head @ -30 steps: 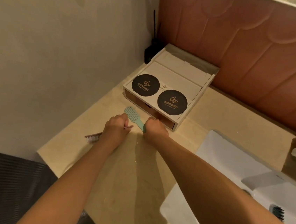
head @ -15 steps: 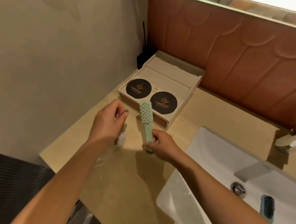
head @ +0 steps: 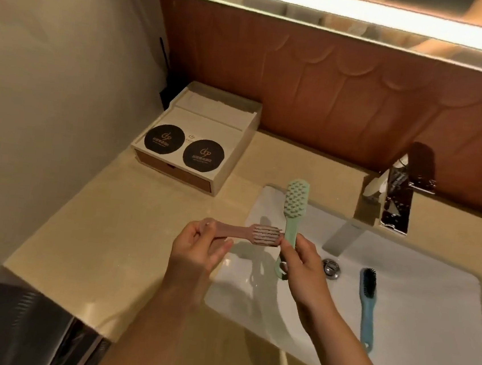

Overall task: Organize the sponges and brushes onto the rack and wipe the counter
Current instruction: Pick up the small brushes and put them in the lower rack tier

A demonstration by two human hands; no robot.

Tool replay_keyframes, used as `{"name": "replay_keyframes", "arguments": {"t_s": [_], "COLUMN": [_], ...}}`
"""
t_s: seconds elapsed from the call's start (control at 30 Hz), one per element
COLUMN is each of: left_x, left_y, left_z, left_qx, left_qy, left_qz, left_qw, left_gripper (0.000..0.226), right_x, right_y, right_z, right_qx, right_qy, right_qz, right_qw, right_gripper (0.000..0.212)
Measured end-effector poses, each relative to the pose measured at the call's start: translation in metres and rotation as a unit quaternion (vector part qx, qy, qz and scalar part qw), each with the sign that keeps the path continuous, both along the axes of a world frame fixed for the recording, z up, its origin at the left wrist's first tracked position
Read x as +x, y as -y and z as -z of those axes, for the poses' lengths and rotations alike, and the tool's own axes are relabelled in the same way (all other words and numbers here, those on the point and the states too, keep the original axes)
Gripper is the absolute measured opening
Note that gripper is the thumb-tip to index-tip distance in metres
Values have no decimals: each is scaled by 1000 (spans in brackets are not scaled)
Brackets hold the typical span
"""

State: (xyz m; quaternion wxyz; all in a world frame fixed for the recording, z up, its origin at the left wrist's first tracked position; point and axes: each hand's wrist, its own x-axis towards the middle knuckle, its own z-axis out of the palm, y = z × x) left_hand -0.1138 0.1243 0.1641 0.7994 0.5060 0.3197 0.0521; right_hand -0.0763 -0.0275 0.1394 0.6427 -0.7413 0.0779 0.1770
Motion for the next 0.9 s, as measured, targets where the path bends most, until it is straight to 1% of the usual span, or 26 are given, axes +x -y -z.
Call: {"name": "replay_keyframes", "arguments": {"t_s": [0.07,0.13,0.17,0.2,0.23,0.33,0.4,0.5,0.57,0.67,0.73,0.8,0.9], "left_x": [-2,-2,-1,0,1,4,7,11,14,18,19,19,17], "left_y": [23,44,53,61,71,88,101,124,143,167,185,199,223], "left_z": [4,9,11,13,15,16,11,0,-5,-10,-12,-13,-11], "left_qx": [-59,-111,-118,-109,-90,14,91,210,242,241,247,248,234], "left_qy": [1,0,-4,-11,-17,-47,-52,-33,-17,-4,12,24,21], "left_qz": [10,16,29,49,82,184,293,464,527,590,610,608,607], "left_qw": [998,994,993,993,992,982,950,860,814,771,753,754,759], "left_gripper": [19,17,16,14,14,17,21,15,13,16,19,19,18], "right_x": [-7,-12,-14,-15,-17,-20,-25,-34,-41,-48,-54,-59,-70], "right_y": [20,38,46,55,67,94,115,142,160,182,197,210,241], "right_z": [0,-7,-10,-14,-17,-24,-28,-29,-28,-29,-32,-32,-28], "right_qx": [3,35,56,66,55,30,23,1,-7,4,6,4,-1], "right_qy": [12,-1,-8,-8,2,20,25,28,25,25,32,45,55], "right_qz": [37,67,85,103,120,155,183,195,205,222,242,267,329], "right_qw": [999,997,995,993,991,987,983,980,979,975,970,963,943], "right_gripper": [22,24,24,24,23,21,21,19,19,19,22,25,28]}}
